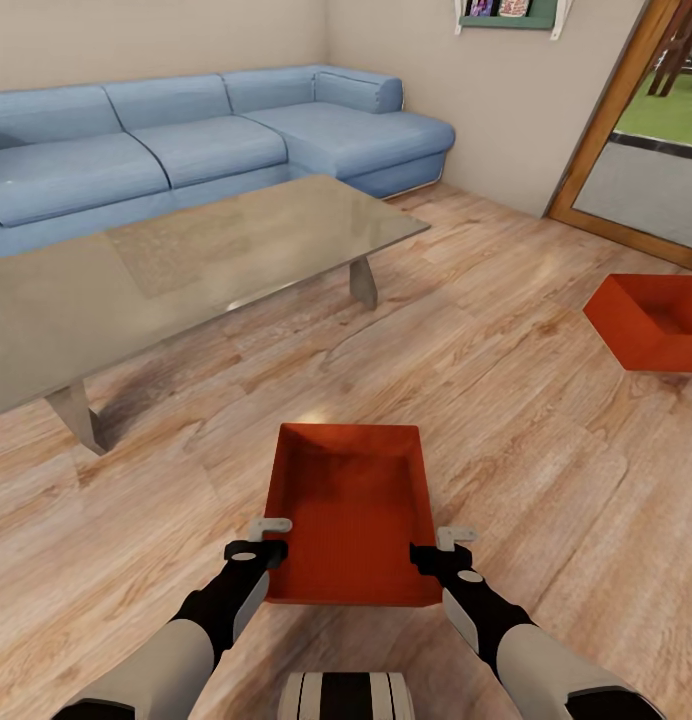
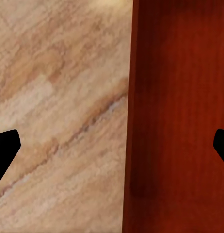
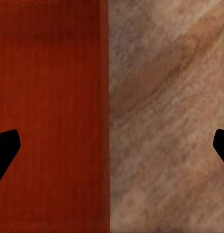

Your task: Move the two storage containers from the living room to the garage. In the garage, place one container on the floor and stack the other container on top of it (either order is fine).

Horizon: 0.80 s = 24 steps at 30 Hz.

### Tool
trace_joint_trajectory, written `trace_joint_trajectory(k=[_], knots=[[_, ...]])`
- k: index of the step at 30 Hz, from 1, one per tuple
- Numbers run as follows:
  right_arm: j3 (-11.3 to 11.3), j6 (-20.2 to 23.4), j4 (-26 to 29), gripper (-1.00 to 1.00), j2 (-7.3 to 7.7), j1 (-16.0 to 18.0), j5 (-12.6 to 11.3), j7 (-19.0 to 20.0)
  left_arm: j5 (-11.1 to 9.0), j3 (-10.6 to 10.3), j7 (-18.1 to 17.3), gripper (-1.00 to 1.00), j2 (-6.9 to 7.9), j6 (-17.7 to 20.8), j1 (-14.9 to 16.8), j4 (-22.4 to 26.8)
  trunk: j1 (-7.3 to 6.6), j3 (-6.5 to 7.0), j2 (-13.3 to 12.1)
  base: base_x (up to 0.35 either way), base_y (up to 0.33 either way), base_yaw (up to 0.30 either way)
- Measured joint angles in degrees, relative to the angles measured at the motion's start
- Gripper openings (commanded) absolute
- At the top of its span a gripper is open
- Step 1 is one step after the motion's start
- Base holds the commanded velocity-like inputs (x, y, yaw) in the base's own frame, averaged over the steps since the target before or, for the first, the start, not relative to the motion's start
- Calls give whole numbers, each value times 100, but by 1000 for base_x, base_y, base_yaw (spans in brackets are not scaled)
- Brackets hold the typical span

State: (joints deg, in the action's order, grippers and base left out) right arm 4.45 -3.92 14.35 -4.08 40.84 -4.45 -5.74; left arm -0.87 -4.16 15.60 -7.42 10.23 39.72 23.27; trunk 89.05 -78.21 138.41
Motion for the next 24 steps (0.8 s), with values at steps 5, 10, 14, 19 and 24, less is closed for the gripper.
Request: trace_joint_trajectory(k=[5, 10, 14, 19, 24], knots=[[0, -5, -1, 100, -6, 1, -7, 0, 0, 0, 0, 100, -3, 0, 1, 7, 0, 0, 0, 0, 0, 0], [0, -10, 2, 100, -11, 3, -27, -1, 0, -4, -5, 100, -8, 0, 0, 72, 0, 0, 0, 0, 0, 0], [0, -10, -1, -100, -14, 1, -30, -1, 0, -5, -8, 100, -11, 0, 2, 87, 0, 0, 0, 0, 0, 0], [51, -17, -1, -100, -11, 0, -61, 32, -62, -19, -33, -100, -23, 15, 0, 71, 0, 0, 0, 0, 0, 0], [46, -14, -5, -100, -11, 3, -59, 21, -92, -32, -18, -100, -19, -8, 0, 84, 0, 0, 0, 0, 0, 0]])
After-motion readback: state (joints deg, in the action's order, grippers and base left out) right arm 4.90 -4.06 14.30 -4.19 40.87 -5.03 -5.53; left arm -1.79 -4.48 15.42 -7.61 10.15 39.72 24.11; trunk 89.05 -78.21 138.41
